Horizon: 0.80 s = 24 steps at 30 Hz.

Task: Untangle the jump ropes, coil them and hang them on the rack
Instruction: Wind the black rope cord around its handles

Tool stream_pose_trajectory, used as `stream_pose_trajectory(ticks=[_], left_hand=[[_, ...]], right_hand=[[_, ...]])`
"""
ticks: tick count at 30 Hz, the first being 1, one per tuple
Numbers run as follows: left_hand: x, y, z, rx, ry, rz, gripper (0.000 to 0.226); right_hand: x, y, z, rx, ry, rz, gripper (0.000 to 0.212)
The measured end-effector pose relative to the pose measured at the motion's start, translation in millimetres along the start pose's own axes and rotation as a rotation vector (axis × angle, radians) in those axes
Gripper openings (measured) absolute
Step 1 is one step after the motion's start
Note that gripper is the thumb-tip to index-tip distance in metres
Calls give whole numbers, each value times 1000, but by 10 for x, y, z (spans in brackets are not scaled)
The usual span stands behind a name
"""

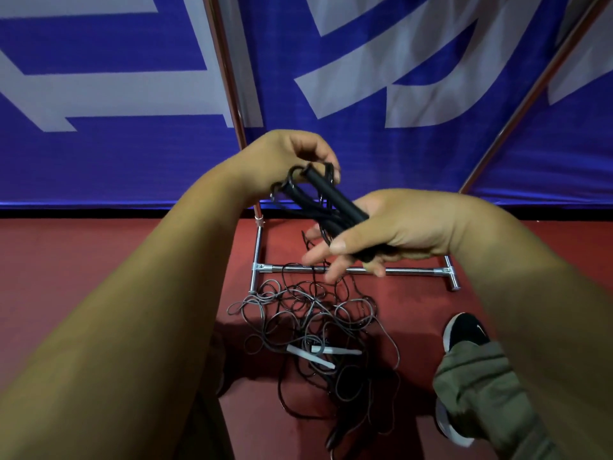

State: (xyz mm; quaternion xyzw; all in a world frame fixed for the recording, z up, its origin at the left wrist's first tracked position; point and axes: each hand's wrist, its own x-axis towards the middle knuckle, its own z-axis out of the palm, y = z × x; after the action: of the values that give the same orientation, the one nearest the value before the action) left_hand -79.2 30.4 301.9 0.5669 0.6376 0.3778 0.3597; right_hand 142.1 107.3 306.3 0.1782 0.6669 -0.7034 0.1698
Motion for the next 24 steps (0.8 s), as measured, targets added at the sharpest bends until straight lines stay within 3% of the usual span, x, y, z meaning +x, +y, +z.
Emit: stream_pose_trajectory(ticks=[2,4,8,13,20,24], left_hand=[[-18,45,52,-19,-40,-28,15],[-22,66,118,-23,-58,-36,21],[-5,107,206,67,-106,-17,23],[10,189,279,259,-92,34,19],[9,223,238,416,-118,62,20],[3,172,202,430,-94,53,16]], right_hand=[[29,8,27,-108,-76,59,45],[41,-5,75,-172,-106,130,29],[129,76,149,-163,-47,305,21],[199,175,70,-243,118,446,12],[289,283,-125,-79,427,454,10],[322,323,-207,-133,563,398,17]])
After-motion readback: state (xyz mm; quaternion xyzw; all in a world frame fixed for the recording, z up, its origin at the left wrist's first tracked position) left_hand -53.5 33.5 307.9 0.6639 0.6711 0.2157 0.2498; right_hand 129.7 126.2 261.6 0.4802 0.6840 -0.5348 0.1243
